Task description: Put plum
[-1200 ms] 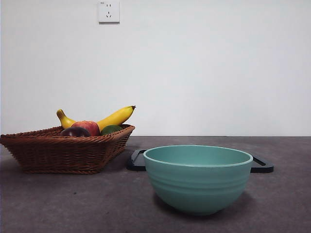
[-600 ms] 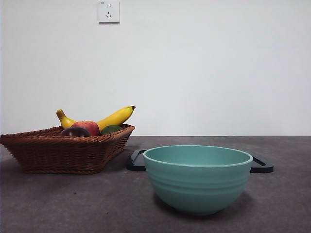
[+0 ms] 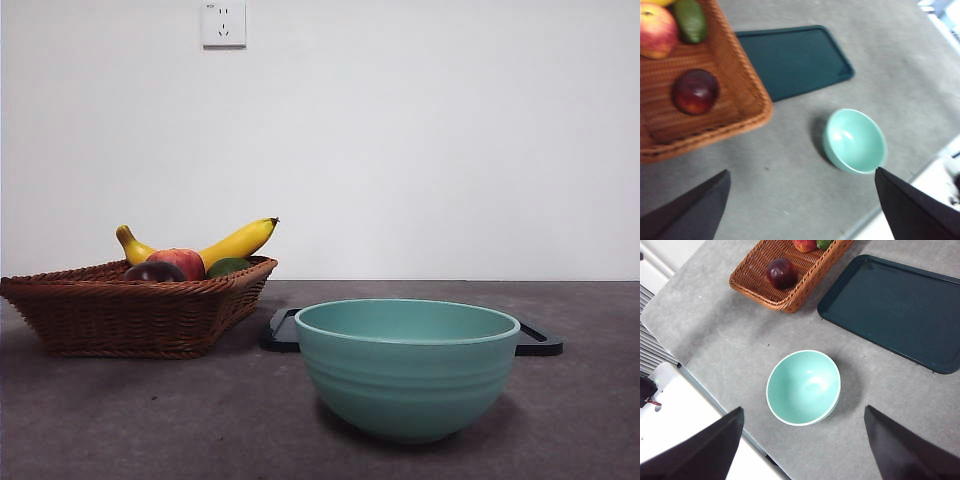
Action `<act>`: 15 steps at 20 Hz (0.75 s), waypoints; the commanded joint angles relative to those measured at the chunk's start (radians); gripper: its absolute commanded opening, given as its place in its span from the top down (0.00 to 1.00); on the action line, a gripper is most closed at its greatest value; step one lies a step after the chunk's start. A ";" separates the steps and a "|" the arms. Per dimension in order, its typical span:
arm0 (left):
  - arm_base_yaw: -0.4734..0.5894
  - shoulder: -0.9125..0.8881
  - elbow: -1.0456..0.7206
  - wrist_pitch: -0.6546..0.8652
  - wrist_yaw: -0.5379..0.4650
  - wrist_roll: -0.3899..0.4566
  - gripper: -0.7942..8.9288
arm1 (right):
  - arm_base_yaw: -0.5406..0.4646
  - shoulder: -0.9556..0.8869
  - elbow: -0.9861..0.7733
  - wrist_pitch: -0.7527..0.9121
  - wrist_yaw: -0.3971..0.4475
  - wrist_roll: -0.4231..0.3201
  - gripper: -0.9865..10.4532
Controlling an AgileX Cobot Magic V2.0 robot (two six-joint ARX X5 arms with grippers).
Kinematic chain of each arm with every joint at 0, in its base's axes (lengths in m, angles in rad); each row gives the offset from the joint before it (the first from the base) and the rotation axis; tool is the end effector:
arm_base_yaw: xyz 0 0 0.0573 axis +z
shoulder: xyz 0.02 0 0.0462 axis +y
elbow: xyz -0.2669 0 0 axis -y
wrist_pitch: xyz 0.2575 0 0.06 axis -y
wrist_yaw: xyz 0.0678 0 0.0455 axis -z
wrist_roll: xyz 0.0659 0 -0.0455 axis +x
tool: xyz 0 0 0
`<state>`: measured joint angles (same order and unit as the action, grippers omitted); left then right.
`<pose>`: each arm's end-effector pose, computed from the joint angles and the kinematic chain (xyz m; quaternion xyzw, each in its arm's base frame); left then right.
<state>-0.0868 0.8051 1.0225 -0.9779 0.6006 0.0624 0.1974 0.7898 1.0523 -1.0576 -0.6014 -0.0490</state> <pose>0.1582 -0.0511 0.3258 -0.0670 0.3490 -0.3239 0.8768 0.1405 0.0661 0.3306 0.0568 0.3704 0.3677 0.8511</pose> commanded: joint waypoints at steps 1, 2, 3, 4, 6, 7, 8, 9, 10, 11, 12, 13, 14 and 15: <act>-0.011 0.031 0.018 0.058 -0.023 0.001 0.44 | 0.005 0.006 0.018 0.009 -0.002 -0.003 0.58; -0.019 0.048 0.018 0.084 -0.042 -0.001 0.44 | 0.005 0.006 0.018 0.009 -0.002 -0.003 0.58; -0.029 0.067 0.018 0.104 -0.060 -0.003 0.44 | 0.005 0.006 0.018 0.009 -0.002 0.000 0.58; -0.040 0.091 0.018 0.125 -0.080 -0.003 0.44 | 0.005 0.006 0.018 0.009 -0.002 0.007 0.58; -0.063 0.148 0.020 0.169 -0.124 -0.003 0.44 | 0.005 0.006 0.018 0.009 -0.002 0.008 0.58; -0.076 0.185 0.024 0.196 -0.144 -0.003 0.44 | 0.005 0.006 0.018 0.009 -0.002 0.008 0.58; -0.085 0.216 0.032 0.212 -0.164 -0.003 0.44 | 0.005 0.006 0.018 0.009 -0.001 0.008 0.58; -0.097 0.259 0.049 0.227 -0.192 -0.003 0.44 | 0.005 0.007 0.018 0.010 -0.001 0.008 0.58; -0.107 0.295 0.064 0.241 -0.219 -0.003 0.44 | 0.005 0.007 0.018 0.010 -0.001 0.008 0.58; -0.119 0.340 0.086 0.256 -0.244 -0.003 0.44 | 0.005 0.007 0.018 0.010 -0.001 0.008 0.58; -0.128 0.377 0.104 0.265 -0.263 -0.003 0.44 | 0.005 0.007 0.018 0.010 -0.001 0.008 0.58; -0.137 0.425 0.131 0.266 -0.287 0.000 0.44 | 0.005 0.007 0.018 0.010 -0.001 0.008 0.58; -0.145 0.463 0.153 0.266 -0.305 0.002 0.44 | 0.005 0.007 0.018 0.010 -0.001 0.008 0.58; -0.155 0.509 0.179 0.267 -0.325 0.008 0.44 | 0.005 0.007 0.018 0.010 -0.001 0.008 0.58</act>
<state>-0.2382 1.2964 1.1809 -0.7143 0.2806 0.0624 0.1974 0.7898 1.0523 -1.0576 -0.6014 -0.0467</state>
